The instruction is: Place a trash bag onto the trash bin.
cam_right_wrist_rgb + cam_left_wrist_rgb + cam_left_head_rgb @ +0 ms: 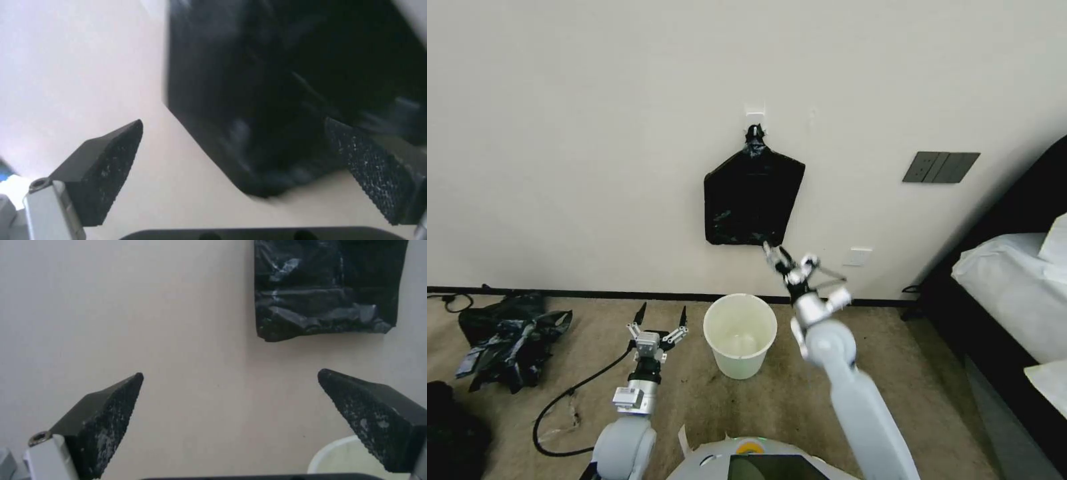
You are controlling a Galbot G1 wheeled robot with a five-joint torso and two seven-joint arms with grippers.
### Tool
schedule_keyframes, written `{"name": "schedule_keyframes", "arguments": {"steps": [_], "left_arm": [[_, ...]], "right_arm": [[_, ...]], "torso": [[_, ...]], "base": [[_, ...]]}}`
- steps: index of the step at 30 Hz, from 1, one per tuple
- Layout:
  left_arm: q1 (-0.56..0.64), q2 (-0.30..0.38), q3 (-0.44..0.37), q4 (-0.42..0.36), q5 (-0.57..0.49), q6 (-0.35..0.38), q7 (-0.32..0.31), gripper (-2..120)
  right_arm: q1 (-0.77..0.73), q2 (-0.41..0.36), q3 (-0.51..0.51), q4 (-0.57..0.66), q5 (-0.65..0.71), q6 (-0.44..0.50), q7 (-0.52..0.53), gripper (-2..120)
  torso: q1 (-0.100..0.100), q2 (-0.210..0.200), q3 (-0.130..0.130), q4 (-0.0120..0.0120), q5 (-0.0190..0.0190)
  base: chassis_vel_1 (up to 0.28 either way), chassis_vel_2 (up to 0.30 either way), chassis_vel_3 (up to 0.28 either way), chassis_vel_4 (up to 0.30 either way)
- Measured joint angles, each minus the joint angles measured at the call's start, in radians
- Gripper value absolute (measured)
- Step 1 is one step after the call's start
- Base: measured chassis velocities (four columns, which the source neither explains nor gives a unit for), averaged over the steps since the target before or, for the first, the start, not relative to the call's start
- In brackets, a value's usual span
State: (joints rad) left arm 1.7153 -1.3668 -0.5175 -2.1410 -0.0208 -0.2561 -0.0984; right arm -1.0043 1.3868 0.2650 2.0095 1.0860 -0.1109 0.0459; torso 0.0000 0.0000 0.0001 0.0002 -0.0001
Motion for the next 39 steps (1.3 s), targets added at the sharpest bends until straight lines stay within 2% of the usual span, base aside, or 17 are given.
{"name": "schedule_keyframes", "arguments": {"steps": [3,4,7,12,20,25,30,34,37,38,39], "left_arm": [[0.005,-0.016,0.004,0.000,0.015,0.000,0.001,100],[0.005,-0.016,0.004,0.000,0.015,0.000,0.001,100],[0.004,-0.026,0.009,-0.001,0.020,-0.001,0.001,100],[0.010,-0.025,0.006,-0.001,0.021,-0.008,0.002,100],[0.008,-0.027,-0.002,0.002,0.018,-0.019,0.002,100],[0.007,-0.026,-0.004,0.005,0.015,-0.024,0.000,100],[0.006,-0.028,-0.006,0.008,0.010,-0.027,-0.001,100],[0.005,-0.030,-0.006,0.010,0.002,-0.028,-0.001,100],[0.001,-0.031,-0.003,0.015,0.002,-0.029,-0.001,100],[0.001,-0.031,-0.003,0.015,0.002,-0.029,-0.001,100],[-0.001,-0.031,-0.002,0.018,0.005,-0.030,-0.002,100]], "right_arm": [[0.158,0.045,0.013,-0.075,0.132,-0.034,0.018,100],[0.158,0.045,0.013,-0.075,0.132,-0.034,0.018,100],[0.280,0.085,0.025,-0.162,0.192,-0.046,0.024,100],[0.358,0.109,0.026,-0.230,0.205,-0.047,0.023,100],[0.536,0.132,-0.004,-0.416,0.190,-0.044,0.004,100],[0.595,0.137,-0.016,-0.486,0.184,-0.039,-0.007,100],[0.619,0.151,-0.020,-0.505,0.179,-0.027,-0.010,100],[0.623,0.163,-0.017,-0.507,0.174,-0.024,-0.014,92],[0.621,0.165,-0.009,-0.507,0.172,-0.022,-0.020,78],[0.621,0.165,-0.009,-0.507,0.172,-0.022,-0.020,78],[0.619,0.163,-0.005,-0.507,0.171,-0.022,-0.021,72]], "torso": [[0.000,0.000,0.000,0.0001,0.0000],[0.000,0.000,0.000,0.0001,0.0000],[0.000,0.000,0.000,-0.0001,0.0001],[0.000,0.000,0.000,-0.0003,0.0000],[0.000,0.000,0.000,-0.0002,0.0000],[0.000,0.000,0.000,-0.0003,0.0000],[0.000,0.000,0.000,-0.0004,0.0000],[0.000,0.000,0.000,-0.0001,0.0000],[0.000,0.000,0.000,-0.0002,0.0000],[0.000,0.000,0.000,-0.0002,0.0000],[0.000,0.000,0.000,-0.0003,0.0000]], "base": [[0.000,0.000,0.000,0.000],[0.000,0.000,0.000,0.000],[0.000,0.000,0.000,0.000],[0.000,0.000,0.000,0.000],[0.000,0.000,0.000,0.000],[0.000,0.000,0.000,0.000],[0.000,0.000,0.000,0.000],[0.000,0.000,0.000,0.000],[0.000,0.000,0.000,0.000],[0.000,0.000,0.000,0.000],[0.000,0.000,0.000,0.000]]}}
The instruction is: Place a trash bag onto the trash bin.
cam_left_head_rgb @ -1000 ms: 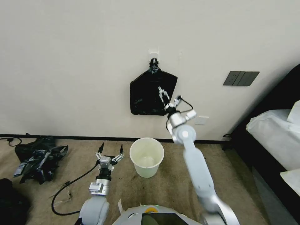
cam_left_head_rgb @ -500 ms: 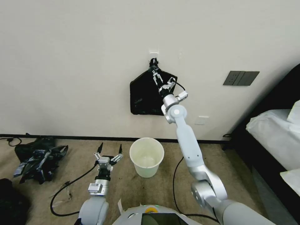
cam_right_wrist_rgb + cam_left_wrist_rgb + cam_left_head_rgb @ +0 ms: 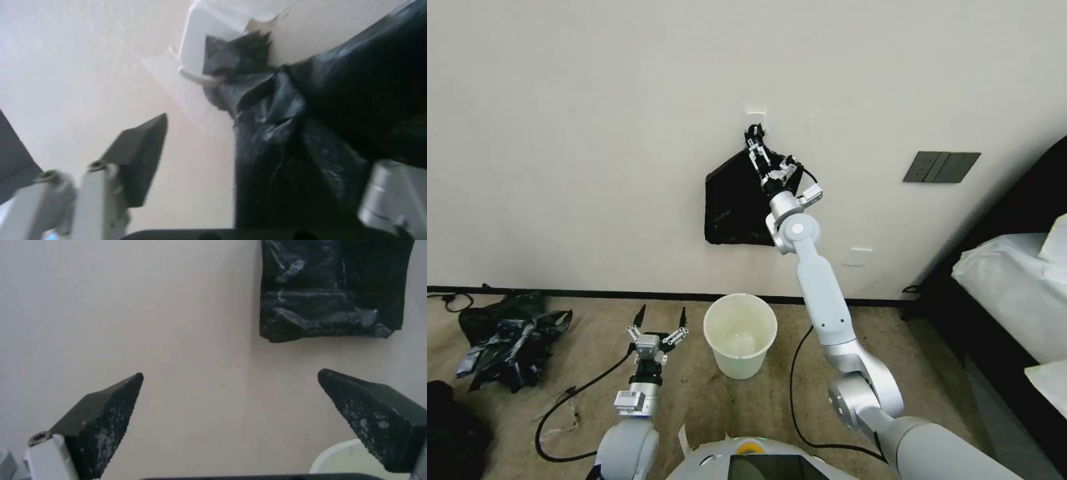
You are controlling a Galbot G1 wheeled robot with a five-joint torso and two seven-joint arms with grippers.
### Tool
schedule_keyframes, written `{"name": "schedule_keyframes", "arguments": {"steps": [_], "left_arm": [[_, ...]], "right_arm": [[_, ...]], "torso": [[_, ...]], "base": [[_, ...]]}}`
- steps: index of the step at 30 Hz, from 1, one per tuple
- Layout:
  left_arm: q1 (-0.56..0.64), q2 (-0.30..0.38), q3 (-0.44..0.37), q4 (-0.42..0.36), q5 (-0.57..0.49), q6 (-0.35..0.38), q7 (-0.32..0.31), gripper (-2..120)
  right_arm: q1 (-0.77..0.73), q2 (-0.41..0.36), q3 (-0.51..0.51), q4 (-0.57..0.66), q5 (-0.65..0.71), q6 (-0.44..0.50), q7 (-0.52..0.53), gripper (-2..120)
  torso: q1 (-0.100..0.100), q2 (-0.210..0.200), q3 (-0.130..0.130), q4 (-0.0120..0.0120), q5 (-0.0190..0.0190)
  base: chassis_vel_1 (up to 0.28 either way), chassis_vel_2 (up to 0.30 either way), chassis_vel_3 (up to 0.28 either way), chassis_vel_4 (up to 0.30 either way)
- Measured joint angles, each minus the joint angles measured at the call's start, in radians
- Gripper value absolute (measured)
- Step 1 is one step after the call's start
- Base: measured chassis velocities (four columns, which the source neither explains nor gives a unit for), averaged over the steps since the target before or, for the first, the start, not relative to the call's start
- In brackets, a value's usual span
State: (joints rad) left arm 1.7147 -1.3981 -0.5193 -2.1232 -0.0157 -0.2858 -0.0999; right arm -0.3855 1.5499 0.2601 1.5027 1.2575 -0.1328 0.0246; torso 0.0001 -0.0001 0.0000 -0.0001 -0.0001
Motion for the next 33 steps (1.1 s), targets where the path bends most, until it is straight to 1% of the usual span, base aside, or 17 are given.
{"name": "schedule_keyframes", "arguments": {"steps": [2,3,6,7,11,14,15,16,17,19,20,26,29,31,33], "left_arm": [[0.000,0.001,0.005,0.000,0.005,0.000,0.000,100],[0.000,0.001,0.005,0.000,0.005,0.000,0.000,100],[-0.005,0.002,0.013,0.000,0.010,0.000,0.000,100],[-0.005,0.002,0.013,0.000,0.010,0.000,0.000,100],[-0.016,0.005,0.017,0.010,0.011,0.001,0.000,100],[-0.017,0.006,0.016,0.010,0.011,0.001,0.000,100],[-0.017,0.008,0.012,0.009,0.010,0.001,0.000,100],[-0.016,0.008,0.011,0.009,0.010,0.001,0.000,100],[-0.016,0.008,0.011,0.009,0.010,0.001,0.000,100],[-0.015,0.008,0.009,0.009,0.009,-0.001,0.000,100],[-0.014,0.007,0.009,0.009,0.009,-0.002,0.000,100],[-0.014,0.003,0.009,0.010,0.009,-0.005,0.000,100],[-0.014,0.003,0.012,0.010,0.009,-0.005,-0.001,100],[-0.014,0.003,0.013,0.010,0.009,-0.005,-0.002,100],[-0.017,0.003,0.017,0.012,0.009,-0.005,-0.003,100]], "right_arm": [[-0.006,-0.005,0.005,0.000,0.000,0.000,-0.001,63],[-0.006,-0.005,0.005,0.000,0.000,0.000,-0.001,63],[-0.015,-0.003,0.017,0.000,-0.005,0.000,-0.009,47],[-0.015,-0.003,0.017,0.000,-0.005,0.000,-0.009,47],[-0.020,0.004,0.020,-0.008,-0.014,0.000,-0.014,30],[-0.021,0.004,0.020,-0.008,-0.014,0.000,-0.015,27],[-0.021,0.004,0.020,-0.009,-0.015,0.000,-0.016,17],[-0.022,0.003,0.020,-0.009,-0.015,0.000,-0.016,13],[-0.022,0.003,0.020,-0.009,-0.015,0.000,-0.016,13],[-0.025,0.003,0.017,-0.008,-0.017,0.000,-0.016,3],[-0.026,0.004,0.016,-0.007,-0.018,0.000,-0.017,0],[-0.037,0.003,0.011,0.010,-0.022,0.000,-0.016,0],[-0.085,-0.014,-0.002,0.072,-0.037,-0.002,-0.011,0],[-0.101,-0.021,-0.008,0.093,-0.044,-0.004,-0.007,0],[-0.174,-0.050,-0.027,0.170,-0.062,-0.011,0.002,0]], "torso": [[0.000,0.000,0.000,0.0000,0.0001],[0.000,0.000,0.000,0.0000,0.0001],[0.000,0.000,0.000,-0.0001,0.0001],[0.000,0.000,0.000,-0.0001,0.0001],[0.000,0.000,0.000,0.0001,0.0001],[0.000,0.000,0.000,0.0001,0.0001],[0.000,0.000,0.000,0.0000,0.0002],[0.000,0.000,0.000,0.0000,0.0001],[0.000,0.000,0.000,0.0000,0.0001],[0.000,0.000,0.000,0.0001,0.0001],[0.000,0.000,0.000,0.0001,0.0001],[0.000,0.000,0.000,0.0001,0.0000],[0.000,0.000,0.000,0.0002,0.0000],[0.000,0.000,0.000,0.0001,0.0001],[0.000,0.000,0.000,-0.0002,0.0001]], "base": [[0.000,0.000,0.000,0.000],[0.000,0.000,0.000,0.000],[0.000,0.000,0.000,0.000],[0.000,0.000,0.000,0.000],[0.000,0.000,0.000,0.000],[0.000,0.000,0.000,0.000],[0.000,0.000,0.000,0.000],[0.000,0.000,0.000,0.000],[0.000,0.000,0.000,0.000],[0.000,0.000,0.000,0.000],[0.000,0.000,0.000,0.000],[0.000,0.000,0.000,0.000],[0.000,0.000,0.000,0.000],[0.000,0.000,0.000,0.000],[0.000,0.000,0.000,0.000]]}}
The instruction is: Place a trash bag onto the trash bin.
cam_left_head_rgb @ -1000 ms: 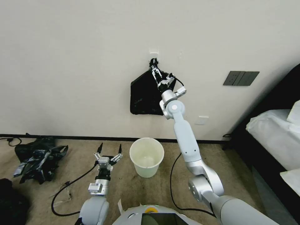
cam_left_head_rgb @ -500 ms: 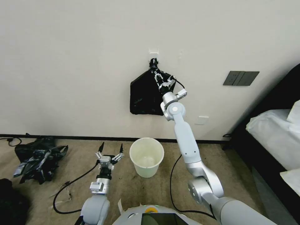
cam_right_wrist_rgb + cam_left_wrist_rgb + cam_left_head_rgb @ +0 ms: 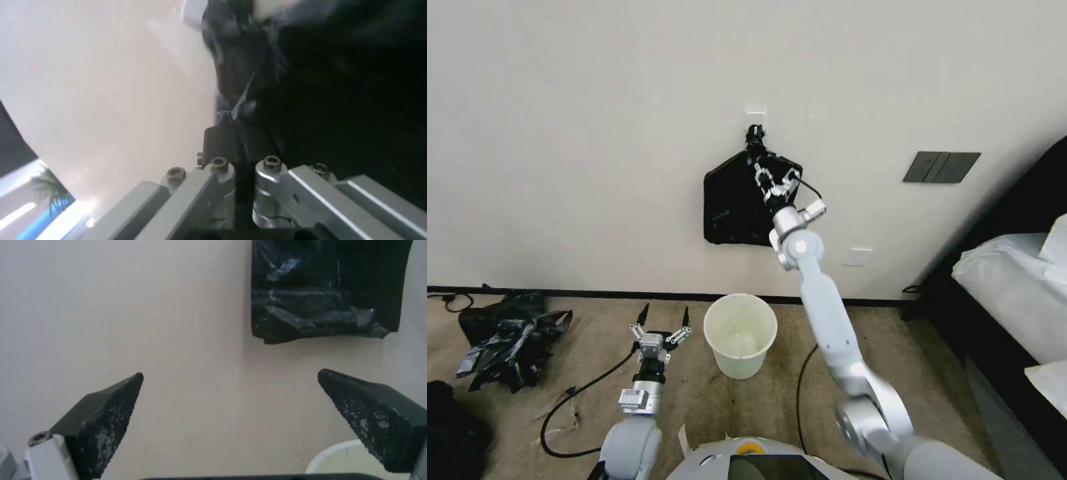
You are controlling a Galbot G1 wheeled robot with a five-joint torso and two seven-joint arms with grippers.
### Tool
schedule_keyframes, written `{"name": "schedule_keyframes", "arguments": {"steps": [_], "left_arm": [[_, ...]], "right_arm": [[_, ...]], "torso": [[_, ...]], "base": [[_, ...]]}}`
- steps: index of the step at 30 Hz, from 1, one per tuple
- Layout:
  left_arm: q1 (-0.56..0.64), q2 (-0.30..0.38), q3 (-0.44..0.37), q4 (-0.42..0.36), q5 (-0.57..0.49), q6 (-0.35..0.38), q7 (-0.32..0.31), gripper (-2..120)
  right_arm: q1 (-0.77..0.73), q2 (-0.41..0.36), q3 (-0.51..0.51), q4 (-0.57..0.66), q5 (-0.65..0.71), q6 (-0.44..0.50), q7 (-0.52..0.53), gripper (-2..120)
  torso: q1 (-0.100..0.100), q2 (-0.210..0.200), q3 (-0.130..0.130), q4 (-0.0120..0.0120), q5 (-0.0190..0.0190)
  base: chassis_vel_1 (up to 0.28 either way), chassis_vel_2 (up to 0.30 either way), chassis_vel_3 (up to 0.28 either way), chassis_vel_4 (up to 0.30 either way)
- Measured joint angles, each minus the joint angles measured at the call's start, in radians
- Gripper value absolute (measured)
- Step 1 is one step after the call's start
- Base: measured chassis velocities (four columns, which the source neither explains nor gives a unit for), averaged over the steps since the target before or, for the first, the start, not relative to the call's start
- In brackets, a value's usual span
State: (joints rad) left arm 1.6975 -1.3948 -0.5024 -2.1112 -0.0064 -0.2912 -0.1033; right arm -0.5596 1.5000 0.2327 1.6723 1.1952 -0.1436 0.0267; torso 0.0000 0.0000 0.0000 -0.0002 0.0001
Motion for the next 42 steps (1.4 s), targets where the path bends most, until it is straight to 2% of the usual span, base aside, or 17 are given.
{"name": "schedule_keyframes", "arguments": {"steps": [13,19,33,37,42], "left_arm": [[-0.011,0.003,0.023,-0.001,0.001,0.003,-0.004,100],[-0.017,0.003,0.034,-0.001,0.003,0.006,-0.005,100],[-0.011,0.011,0.045,-0.028,0.005,0.007,-0.010,100],[-0.013,0.011,0.053,-0.031,0.007,0.009,-0.011,100],[-0.014,0.013,0.069,-0.058,0.006,0.034,-0.019,100]], "right_arm": [[-0.298,-0.057,-0.038,0.256,-0.126,-0.008,0.002,0],[-0.359,-0.066,-0.058,0.299,-0.174,-0.007,-0.003,0],[-0.559,-0.099,-0.093,0.417,-0.413,0.018,-0.045,0],[-0.585,-0.107,-0.100,0.430,-0.443,0.024,-0.045,0],[-0.665,-0.135,-0.115,0.462,-0.562,0.057,-0.053,0]], "torso": [[0.000,0.000,0.000,0.0000,0.0000],[0.000,0.000,0.000,0.0001,-0.0001],[0.000,0.000,0.000,0.0001,0.0000],[0.000,0.000,0.000,0.0002,-0.0001],[0.000,0.000,0.000,0.0003,-0.0001]], "base": [[0.000,0.000,0.000,0.000],[0.000,0.000,0.000,0.000],[0.000,0.000,0.000,0.000],[0.000,0.000,0.000,0.000],[0.000,0.000,0.000,0.000]]}}
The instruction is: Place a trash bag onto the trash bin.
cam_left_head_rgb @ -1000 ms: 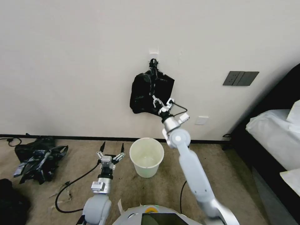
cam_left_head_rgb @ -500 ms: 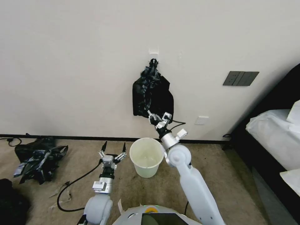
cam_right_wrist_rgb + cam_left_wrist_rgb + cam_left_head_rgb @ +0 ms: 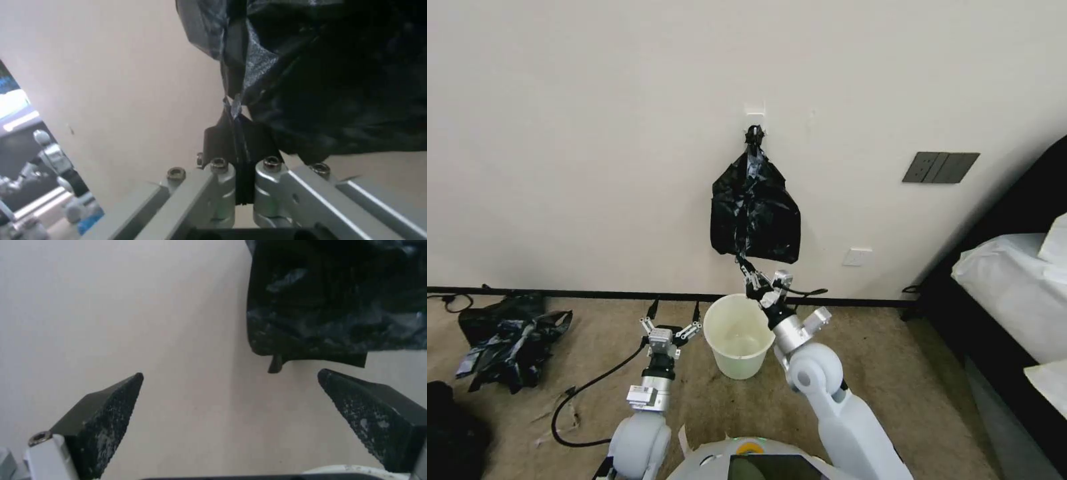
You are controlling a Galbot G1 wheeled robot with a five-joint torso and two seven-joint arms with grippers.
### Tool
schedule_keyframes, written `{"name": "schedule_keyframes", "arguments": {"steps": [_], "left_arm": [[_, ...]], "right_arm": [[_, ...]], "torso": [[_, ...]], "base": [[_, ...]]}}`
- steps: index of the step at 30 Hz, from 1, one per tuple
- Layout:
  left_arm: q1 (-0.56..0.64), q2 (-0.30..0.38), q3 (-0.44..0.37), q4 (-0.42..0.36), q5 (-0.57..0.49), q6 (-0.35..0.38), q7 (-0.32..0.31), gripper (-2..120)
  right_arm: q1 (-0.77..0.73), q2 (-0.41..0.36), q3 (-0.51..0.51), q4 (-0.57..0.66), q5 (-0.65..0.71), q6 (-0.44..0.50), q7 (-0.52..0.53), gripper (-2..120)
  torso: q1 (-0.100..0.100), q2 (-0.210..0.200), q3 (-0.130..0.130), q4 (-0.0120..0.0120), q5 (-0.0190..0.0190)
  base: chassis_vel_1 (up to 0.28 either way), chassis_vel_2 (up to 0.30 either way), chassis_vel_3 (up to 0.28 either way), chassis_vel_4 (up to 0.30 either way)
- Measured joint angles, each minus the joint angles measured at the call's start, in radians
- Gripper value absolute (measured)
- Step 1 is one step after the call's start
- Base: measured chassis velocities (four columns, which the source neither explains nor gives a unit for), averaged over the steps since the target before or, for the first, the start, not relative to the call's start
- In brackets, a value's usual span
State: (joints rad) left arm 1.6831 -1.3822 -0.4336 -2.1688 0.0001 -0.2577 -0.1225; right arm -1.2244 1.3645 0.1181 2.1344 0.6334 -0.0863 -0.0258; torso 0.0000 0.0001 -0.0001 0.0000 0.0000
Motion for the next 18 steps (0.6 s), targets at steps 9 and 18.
{"name": "schedule_keyframes", "arguments": {"steps": [9,18], "left_arm": [[-0.008,0.013,0.000,-0.014,-0.002,0.006,-0.002,100],[-0.018,0.015,0.004,0.002,-0.002,0.006,-0.002,100]], "right_arm": [[-0.071,-0.014,-0.013,0.018,-0.096,0.028,-0.011,0],[-0.114,-0.051,-0.025,0.019,-0.169,0.056,-0.027,0]], "torso": [[0.000,0.000,0.000,-0.0001,0.0000],[0.000,0.000,0.000,-0.0001,0.0000]], "base": [[0.000,0.000,0.000,0.000],[0.000,0.000,0.000,0.000]]}}
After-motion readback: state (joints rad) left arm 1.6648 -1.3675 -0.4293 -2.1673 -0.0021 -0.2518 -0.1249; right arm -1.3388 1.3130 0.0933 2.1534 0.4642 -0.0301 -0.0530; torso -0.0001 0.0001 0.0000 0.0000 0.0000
